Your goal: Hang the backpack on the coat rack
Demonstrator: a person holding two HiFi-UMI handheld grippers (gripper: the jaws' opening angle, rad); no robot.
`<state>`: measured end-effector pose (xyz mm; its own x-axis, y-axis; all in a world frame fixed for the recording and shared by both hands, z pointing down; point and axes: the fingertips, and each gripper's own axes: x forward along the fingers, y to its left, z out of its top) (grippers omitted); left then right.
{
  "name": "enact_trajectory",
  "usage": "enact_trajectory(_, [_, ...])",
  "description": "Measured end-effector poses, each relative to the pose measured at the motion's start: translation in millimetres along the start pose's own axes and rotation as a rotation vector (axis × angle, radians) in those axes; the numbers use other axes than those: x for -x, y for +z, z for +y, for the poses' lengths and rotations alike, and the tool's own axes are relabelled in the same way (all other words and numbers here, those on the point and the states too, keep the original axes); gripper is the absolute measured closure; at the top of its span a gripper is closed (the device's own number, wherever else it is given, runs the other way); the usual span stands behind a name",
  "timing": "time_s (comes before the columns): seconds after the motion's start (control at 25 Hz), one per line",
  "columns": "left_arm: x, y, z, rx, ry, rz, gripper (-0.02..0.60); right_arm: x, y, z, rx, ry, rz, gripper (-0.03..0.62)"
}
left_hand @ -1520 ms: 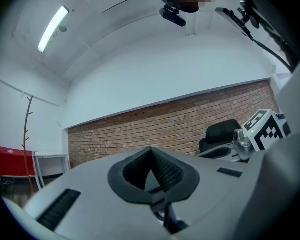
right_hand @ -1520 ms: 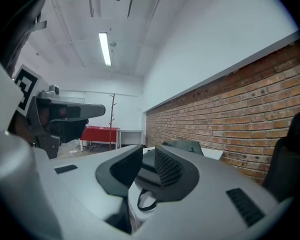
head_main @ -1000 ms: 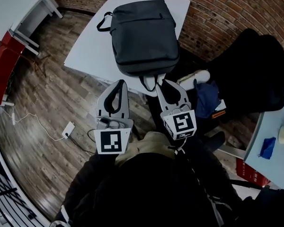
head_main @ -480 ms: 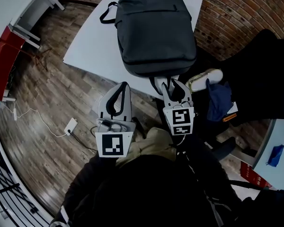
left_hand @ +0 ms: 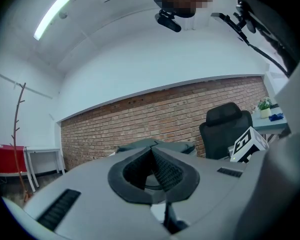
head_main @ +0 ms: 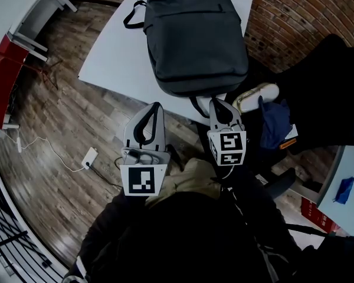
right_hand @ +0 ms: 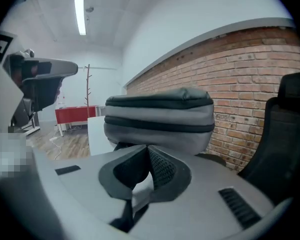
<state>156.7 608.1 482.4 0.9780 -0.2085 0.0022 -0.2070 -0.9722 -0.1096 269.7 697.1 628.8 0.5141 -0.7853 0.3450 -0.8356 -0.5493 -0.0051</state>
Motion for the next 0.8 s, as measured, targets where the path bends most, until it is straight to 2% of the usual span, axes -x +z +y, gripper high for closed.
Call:
enact_trajectory(0.2, [-3.5,21.9,14.8,0.013,-0.001,-0.002,0.572,13.2,57.9,1.8,-0.039,0.013,-0.091,0.585])
enact_trajectory(0.44, [-13.8,68.1,42.6,0.021,-0.001,-0.043,0.572,22.0,167.5,15.1,-0.008,0.039,-0.221,0.586])
enact_trajectory(0.64, [-26.2,108.3,87.2,0.022,0.017,-0.098,0.572,-5.7,272.2,22.4,0.049,0.063,-0.329,0.586])
enact_trajectory(0.8, [-31.9,130.2,127.3,0.017,0.038,-0.137,0.572,-37.2,336.1,29.9,0.095,0.064,-0.389,0.586])
